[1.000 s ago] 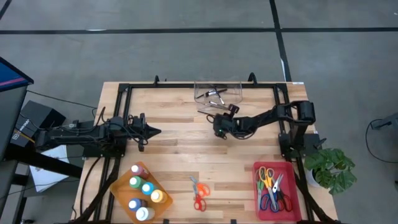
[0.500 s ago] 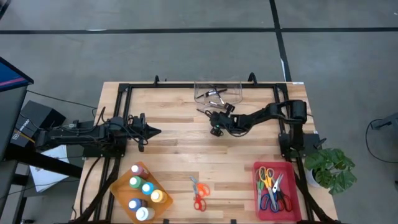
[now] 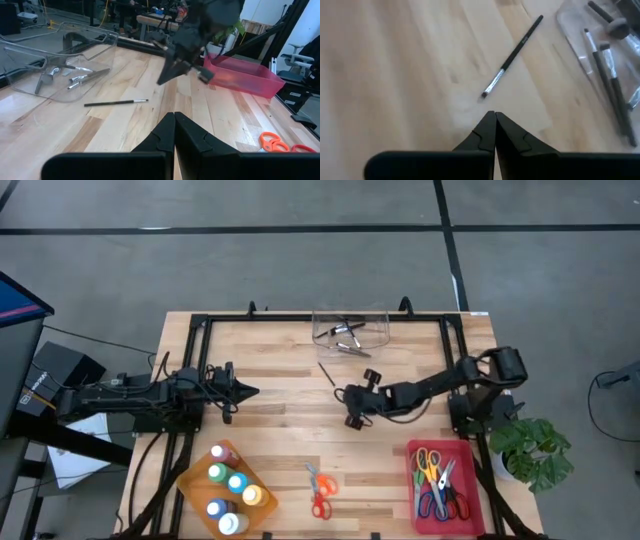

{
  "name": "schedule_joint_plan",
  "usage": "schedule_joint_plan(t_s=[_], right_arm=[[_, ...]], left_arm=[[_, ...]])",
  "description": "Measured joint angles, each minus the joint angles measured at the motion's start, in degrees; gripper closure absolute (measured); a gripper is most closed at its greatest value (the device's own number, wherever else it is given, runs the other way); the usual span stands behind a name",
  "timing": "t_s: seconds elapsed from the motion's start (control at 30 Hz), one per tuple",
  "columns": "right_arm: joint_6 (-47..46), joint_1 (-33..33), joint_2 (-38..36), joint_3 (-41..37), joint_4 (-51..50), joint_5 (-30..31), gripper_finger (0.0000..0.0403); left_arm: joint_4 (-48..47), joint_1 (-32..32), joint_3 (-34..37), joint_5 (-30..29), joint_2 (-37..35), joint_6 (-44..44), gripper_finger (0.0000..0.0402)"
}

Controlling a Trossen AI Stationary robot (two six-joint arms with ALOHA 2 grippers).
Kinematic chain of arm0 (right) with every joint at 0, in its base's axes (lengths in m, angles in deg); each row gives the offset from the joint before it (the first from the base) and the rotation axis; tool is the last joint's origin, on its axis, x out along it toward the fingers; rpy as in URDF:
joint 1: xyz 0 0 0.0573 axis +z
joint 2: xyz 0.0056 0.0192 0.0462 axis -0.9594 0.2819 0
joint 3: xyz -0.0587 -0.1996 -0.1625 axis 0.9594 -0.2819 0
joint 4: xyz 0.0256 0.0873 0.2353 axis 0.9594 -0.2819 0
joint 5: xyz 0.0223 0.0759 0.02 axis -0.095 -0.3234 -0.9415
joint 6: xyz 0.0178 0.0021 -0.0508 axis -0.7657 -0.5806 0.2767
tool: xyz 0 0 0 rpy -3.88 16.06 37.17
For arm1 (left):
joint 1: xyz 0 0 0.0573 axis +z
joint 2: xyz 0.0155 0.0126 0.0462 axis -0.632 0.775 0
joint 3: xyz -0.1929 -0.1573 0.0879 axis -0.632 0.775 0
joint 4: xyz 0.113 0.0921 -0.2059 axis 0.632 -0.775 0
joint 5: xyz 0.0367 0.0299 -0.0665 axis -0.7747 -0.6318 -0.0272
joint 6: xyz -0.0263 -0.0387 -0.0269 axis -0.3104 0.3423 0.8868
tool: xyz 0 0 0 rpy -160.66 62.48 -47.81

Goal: Pick & Place Paint Supplies
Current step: Put the eyeshadow brush into the transparent bin

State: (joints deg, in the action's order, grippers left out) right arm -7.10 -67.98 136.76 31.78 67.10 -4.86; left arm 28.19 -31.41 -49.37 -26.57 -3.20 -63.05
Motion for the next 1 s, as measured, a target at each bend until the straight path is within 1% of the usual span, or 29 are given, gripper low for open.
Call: schedule_joint_plan(t_s=[0.13,0.2,0.27,0.37,0.5,0.6,0.63,0.73,1.0], right_arm=[[-5.0,1.1,-2.6,0.0,2.1,-0.3,0.0395],[-5.4,1.1,-3.2,0.1,5.1,-0.7,0.0378],[-6.1,1.1,-2.8,0.1,8.9,-1.2,0.0351],[-6.3,1.2,0.2,0.1,15.1,-0.8,0.0303],[-7.8,2.0,6.1,0.1,21.8,3.8,0.0245],[-8.7,2.8,9.9,0.1,25.5,7.8,0.0218],[-9.1,3.0,11.1,0.1,26.7,8.8,0.0213],[-9.3,3.1,14.1,0.1,29.6,8.9,0.0207],[-9.6,2.8,21.6,3.4,32.3,10.5,0.0219]], left_arm=[[0.0,0.0,0.0,0.0,0.0,0.0,0.0402],[0.0,0.0,0.0,0.0,0.0,0.0,0.0402],[0.0,0.0,0.0,0.0,0.0,0.0,0.0401],[0.0,0.0,0.0,0.0,0.0,0.0,0.0402],[0.0,0.0,0.0,0.0,0.0,0.0,0.0401],[0.0,0.0,0.0,0.0,0.0,0.0,0.0402],[0.0,0.0,0.0,0.0,0.0,0.0,0.0401],[0.0,0.0,0.0,0.0,0.0,0.0,0.0402],[0.0,0.0,0.0,0.0,0.0,0.0,0.0402]])
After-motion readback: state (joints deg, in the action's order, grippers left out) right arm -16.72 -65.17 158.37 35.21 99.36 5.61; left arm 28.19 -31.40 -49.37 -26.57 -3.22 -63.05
